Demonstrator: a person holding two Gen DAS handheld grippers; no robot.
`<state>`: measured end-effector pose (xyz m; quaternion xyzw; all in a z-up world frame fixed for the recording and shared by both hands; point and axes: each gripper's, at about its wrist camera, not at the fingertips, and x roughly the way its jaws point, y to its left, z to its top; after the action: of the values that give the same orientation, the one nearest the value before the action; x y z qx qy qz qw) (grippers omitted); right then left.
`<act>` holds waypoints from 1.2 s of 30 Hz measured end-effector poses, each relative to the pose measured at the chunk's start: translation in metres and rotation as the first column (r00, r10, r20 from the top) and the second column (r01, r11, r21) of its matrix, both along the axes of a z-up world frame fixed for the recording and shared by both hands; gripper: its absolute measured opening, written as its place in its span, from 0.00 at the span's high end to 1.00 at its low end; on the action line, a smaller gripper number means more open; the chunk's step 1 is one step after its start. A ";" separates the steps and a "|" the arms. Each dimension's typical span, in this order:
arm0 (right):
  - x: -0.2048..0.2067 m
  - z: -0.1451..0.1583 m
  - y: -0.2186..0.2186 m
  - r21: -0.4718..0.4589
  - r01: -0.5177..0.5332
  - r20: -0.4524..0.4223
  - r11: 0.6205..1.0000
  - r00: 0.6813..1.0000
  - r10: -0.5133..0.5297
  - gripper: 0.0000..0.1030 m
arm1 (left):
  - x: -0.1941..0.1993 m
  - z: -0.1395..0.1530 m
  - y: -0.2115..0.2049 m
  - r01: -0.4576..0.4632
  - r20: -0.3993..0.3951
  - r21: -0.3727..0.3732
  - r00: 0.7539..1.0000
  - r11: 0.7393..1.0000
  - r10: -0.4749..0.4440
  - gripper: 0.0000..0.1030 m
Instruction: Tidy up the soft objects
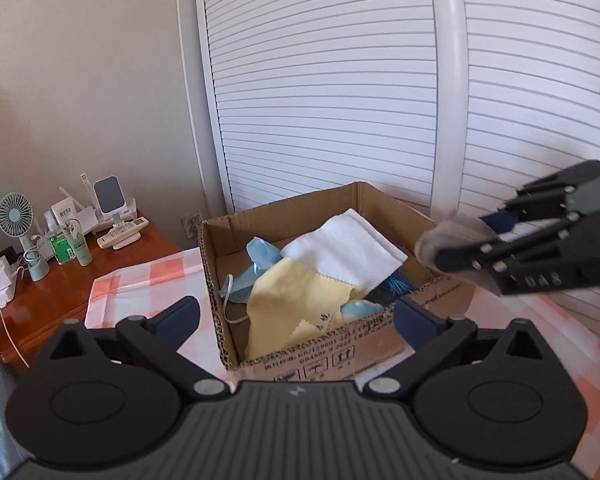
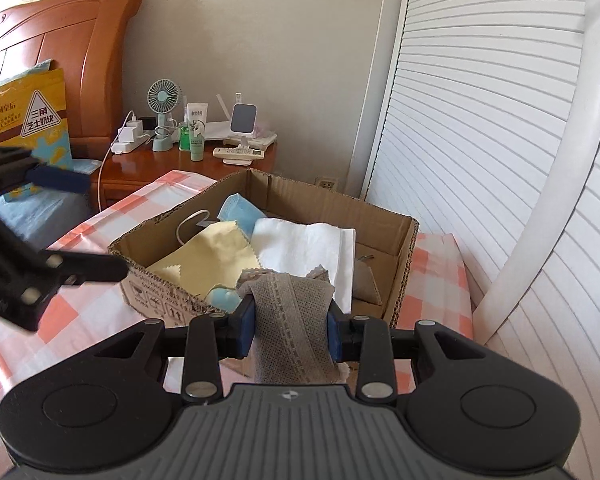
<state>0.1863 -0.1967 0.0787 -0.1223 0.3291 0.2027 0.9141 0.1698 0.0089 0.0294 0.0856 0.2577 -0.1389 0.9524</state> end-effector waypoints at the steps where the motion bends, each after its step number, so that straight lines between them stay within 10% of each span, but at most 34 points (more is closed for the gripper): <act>1: 0.007 0.000 0.000 0.005 0.006 -0.003 1.000 1.000 -0.006 0.62 | -0.006 -0.002 0.000 -0.003 -0.005 -0.006 1.000 1.000 0.003 0.00; 12: 0.093 -0.015 0.007 0.009 0.142 -0.050 0.990 0.989 -0.141 0.56 | -0.040 -0.023 -0.009 -0.061 -0.075 -0.066 0.996 0.996 0.056 0.01; 17: 0.093 -0.018 0.005 0.025 0.173 -0.039 0.985 0.984 -0.172 0.10 | -0.044 -0.023 -0.007 -0.125 -0.060 -0.020 0.990 0.992 0.124 0.01; 20: 0.086 -0.014 0.002 0.044 0.179 -0.049 0.983 0.983 -0.177 0.02 | -0.047 -0.022 -0.006 -0.131 -0.052 -0.012 0.990 0.991 0.130 0.01; 36: -0.013 0.002 0.005 -0.081 0.344 -0.189 0.936 0.916 -0.353 0.00 | -0.041 0.004 0.004 -0.281 -0.131 -0.033 0.953 0.959 0.274 0.01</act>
<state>0.1736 -0.1919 0.0808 -0.0618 0.4408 0.0402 0.8946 0.1288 0.0128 0.0336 0.0152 0.3229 -0.0154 0.9462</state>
